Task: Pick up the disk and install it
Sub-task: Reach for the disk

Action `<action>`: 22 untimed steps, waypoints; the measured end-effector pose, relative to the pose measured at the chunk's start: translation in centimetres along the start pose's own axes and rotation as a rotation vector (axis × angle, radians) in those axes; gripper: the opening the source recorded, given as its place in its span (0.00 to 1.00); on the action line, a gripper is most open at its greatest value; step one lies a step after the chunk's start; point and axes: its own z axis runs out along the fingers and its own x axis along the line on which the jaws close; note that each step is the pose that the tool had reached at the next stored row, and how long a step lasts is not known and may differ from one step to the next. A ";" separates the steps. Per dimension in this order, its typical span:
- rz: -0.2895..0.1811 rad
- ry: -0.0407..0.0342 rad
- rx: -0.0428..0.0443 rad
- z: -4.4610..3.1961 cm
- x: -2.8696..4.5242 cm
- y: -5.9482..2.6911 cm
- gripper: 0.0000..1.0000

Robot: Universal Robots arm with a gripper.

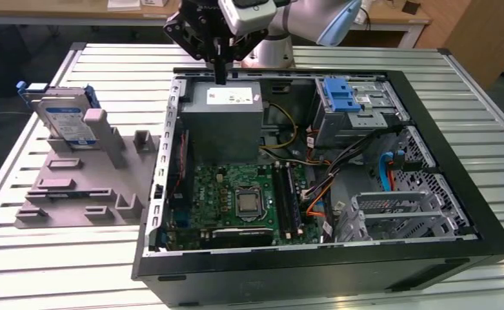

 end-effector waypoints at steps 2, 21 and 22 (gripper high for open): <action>0.000 0.0001 0.0001 0.00 0.02 0.00 0.11; 0.000 0.0000 0.0001 0.02 0.31 -0.02 0.11; 0.000 0.0001 0.0001 0.01 0.34 -0.03 0.11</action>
